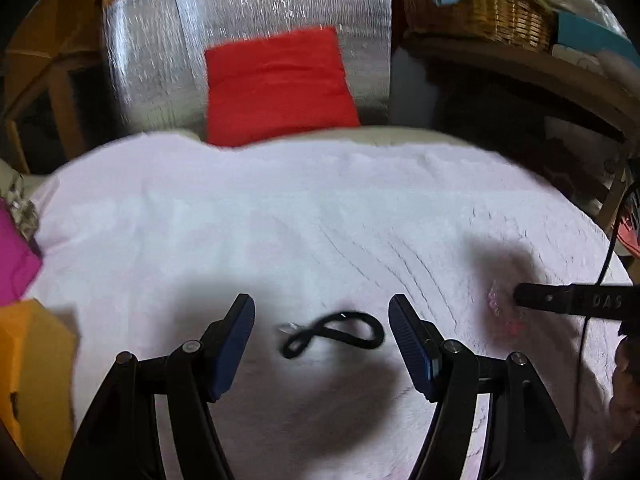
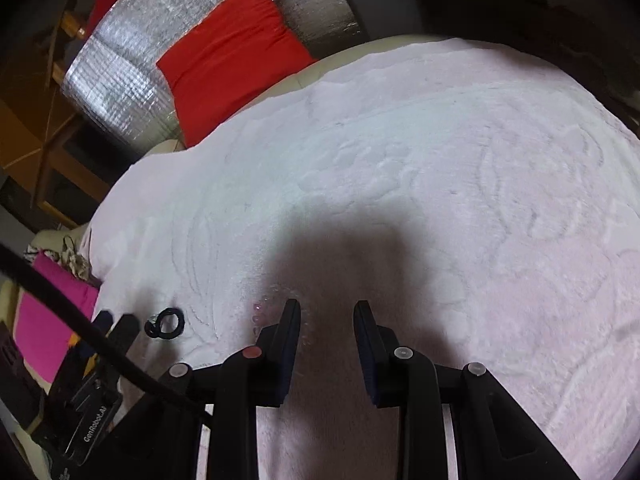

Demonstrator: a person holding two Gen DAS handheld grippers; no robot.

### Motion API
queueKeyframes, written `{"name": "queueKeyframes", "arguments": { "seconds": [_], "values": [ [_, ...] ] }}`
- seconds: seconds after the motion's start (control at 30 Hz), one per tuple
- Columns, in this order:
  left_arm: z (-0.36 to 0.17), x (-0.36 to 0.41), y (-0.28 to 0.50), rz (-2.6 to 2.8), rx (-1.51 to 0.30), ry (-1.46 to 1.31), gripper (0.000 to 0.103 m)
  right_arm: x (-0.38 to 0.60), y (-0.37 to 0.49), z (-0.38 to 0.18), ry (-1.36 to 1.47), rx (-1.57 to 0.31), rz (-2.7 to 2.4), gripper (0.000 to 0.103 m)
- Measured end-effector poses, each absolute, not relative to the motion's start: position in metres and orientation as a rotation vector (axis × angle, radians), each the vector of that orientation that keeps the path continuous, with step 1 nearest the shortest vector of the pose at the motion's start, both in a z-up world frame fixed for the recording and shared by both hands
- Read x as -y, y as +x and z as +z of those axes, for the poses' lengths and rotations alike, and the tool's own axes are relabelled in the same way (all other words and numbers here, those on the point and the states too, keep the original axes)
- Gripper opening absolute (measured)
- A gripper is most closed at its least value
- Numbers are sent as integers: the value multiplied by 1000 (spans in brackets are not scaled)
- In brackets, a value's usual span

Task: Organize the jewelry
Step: 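Grasp the pink crystal bracelet with the right tool while the left tool grasps the second black hair tie, then lift the pink crystal bracelet with the right tool while the left tool lifts the hair tie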

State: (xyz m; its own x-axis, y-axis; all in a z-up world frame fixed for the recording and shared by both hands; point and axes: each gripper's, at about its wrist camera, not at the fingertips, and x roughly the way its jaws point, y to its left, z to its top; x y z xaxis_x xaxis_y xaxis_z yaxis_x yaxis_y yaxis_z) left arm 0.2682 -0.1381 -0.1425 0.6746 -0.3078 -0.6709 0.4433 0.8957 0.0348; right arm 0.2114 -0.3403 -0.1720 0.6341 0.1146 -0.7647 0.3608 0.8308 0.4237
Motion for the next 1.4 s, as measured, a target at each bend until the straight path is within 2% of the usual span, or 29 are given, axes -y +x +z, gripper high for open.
{"name": "queueKeyframes", "arguments": {
  "seconds": [0.03, 0.07, 0.1, 0.17, 0.2, 0.27, 0.3, 0.5, 1.07, 1.4],
  "values": [
    [-147, 138, 272, -440, -748, 180, 70, 338, 214, -172, 575, -893, -149, 30],
    [-151, 138, 275, -444, -778, 167, 66, 333, 219, -174, 541, -904, -154, 30],
    [-155, 136, 277, -442, -811, 160, 52, 329, 222, -175, 508, -909, -165, 31],
    [-162, 130, 281, -419, -852, 153, 36, 321, 225, -176, 440, -903, -186, 26],
    [-164, 124, 282, -419, -870, 131, 23, 318, 226, -175, 413, -901, -192, 23],
    [-164, 113, 285, -434, -896, 63, 13, 308, 228, -174, 340, -904, -205, 10],
    [-163, 108, 285, -439, -906, 27, 11, 304, 227, -173, 304, -898, -216, 8],
    [-155, 96, 270, -450, -926, 5, 9, 308, 211, -161, 325, -868, -208, 8],
    [-110, 56, 159, -409, -827, 53, 9, 324, 136, -114, 596, -772, 3, 8],
    [-104, 40, 145, -252, -756, 133, 9, 287, 138, -110, 611, -773, 69, 8]
  ]
}}
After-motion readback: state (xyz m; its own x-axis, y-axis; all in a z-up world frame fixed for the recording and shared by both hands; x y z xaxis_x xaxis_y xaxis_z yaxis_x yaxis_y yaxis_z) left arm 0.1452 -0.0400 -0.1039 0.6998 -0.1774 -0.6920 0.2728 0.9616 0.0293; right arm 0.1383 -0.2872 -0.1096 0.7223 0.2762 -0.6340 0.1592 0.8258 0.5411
